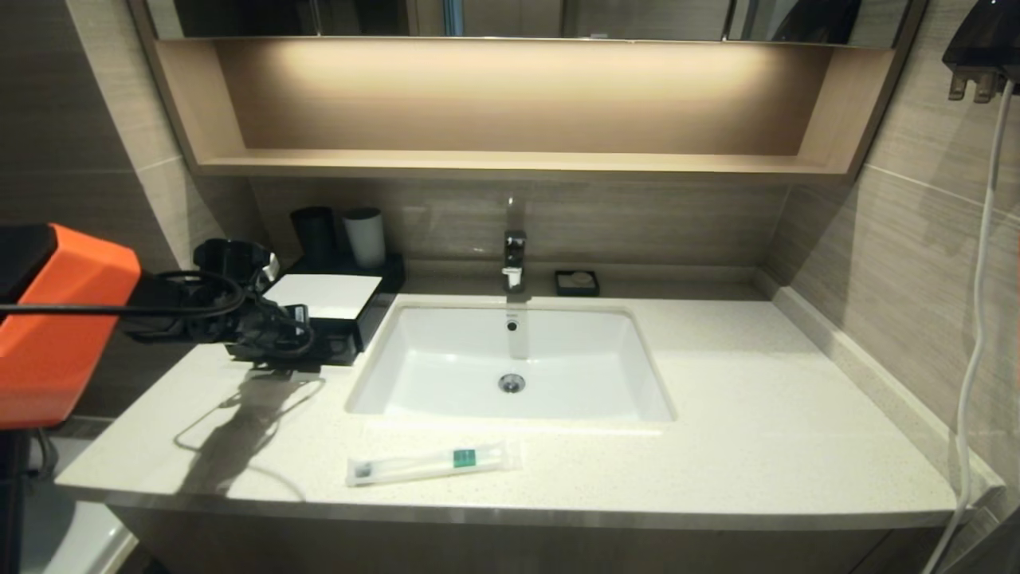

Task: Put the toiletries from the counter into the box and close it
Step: Open the drawer

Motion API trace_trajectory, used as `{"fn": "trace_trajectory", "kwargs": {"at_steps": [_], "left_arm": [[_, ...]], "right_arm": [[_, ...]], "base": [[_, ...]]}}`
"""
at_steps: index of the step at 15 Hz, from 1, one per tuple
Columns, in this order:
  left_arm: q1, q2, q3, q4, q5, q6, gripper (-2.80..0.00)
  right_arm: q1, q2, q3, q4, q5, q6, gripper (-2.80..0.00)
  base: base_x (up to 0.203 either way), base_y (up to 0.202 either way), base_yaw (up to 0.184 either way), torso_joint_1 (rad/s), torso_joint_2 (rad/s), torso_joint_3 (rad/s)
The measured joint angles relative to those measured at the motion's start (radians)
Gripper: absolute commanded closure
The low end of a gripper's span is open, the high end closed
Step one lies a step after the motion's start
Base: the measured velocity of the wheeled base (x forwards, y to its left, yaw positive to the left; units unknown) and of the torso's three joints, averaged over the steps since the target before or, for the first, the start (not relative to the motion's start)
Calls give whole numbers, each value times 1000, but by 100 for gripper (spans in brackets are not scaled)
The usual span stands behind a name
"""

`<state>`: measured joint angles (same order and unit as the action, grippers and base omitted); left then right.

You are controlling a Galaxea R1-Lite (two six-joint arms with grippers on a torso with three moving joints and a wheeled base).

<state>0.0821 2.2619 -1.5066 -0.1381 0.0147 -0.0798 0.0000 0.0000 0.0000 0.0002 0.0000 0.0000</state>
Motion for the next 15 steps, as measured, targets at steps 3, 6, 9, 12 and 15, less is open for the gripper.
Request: {"fn": "trace_trajectory", "kwargs": {"at_steps": [3,6,9,12,15], "left_arm": [[-1,22,-70,42,0,-12,0],[-11,39,-124,89,1,-36,0],[-14,41,-126,88,2,-47,0],[-15,36,-114,90,3,-48,0],[-15,28,-102,111,1,-49,0]], "right_arm": [[0,0,0,0,0,0,0],[0,0,0,0,0,0,0],[0,0,0,0,0,0,0],[0,0,0,0,0,0,0],[0,0,0,0,0,0,0]], "base": [[0,0,0,0,0,0],[0,0,0,0,0,0],[0,0,0,0,0,0],[0,0,0,0,0,0],[0,0,0,0,0,0]]}}
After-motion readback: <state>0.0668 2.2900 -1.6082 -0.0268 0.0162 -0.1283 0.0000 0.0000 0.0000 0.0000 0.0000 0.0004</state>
